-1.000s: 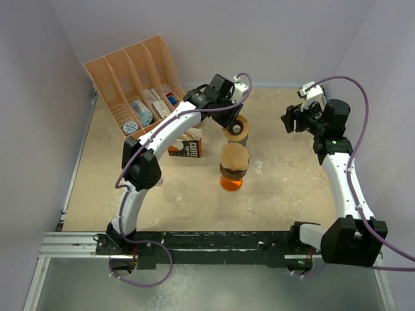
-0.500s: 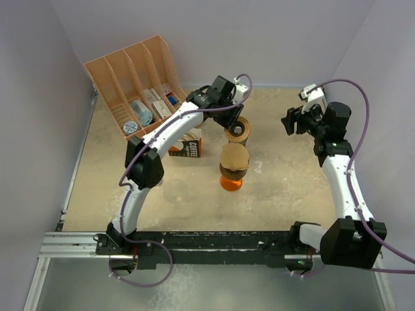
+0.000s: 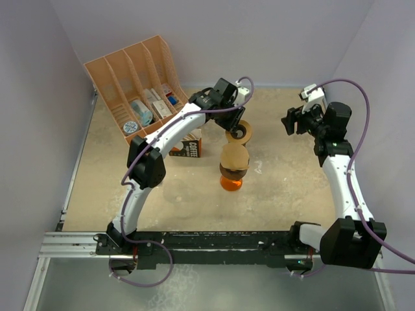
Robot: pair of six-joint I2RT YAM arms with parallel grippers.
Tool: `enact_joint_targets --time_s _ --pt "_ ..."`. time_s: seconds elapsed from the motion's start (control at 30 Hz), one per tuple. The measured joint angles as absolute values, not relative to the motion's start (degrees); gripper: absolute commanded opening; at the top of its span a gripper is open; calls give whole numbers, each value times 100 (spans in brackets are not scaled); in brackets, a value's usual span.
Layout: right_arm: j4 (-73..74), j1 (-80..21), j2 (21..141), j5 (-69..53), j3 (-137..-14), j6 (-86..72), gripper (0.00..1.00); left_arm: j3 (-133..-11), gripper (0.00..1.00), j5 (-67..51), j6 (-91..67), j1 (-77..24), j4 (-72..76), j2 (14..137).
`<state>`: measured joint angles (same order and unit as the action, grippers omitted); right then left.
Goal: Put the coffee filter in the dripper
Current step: Place the dripper holder onto the coffee server.
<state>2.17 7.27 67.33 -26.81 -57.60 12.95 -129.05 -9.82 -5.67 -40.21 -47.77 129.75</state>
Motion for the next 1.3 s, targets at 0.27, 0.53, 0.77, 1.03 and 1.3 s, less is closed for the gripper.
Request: enact_joint_targets --time_s 0.27,0.53,0.77,1.03,1.3 --pt "217 727 6733 -2788 -5760 1295 68 -12905 31 -980 -648 -4021 -4775 12978" --pt "217 731 6731 -2810 -5760 1295 69 -12910 36 -978 -646 -4021 -4775 12978" --pt "217 751 6722 -2812 -5756 1295 69 -12912 41 -976 -646 -4023 -4764 12978" --pt "202 753 6622 -2829 -5686 1295 69 -12916 42 -939 -635 -4027 -4764 12978" --pt "180 755 6606 -3087 -5686 1382 69 -13006 50 -722 -316 -4010 -4777 12910"
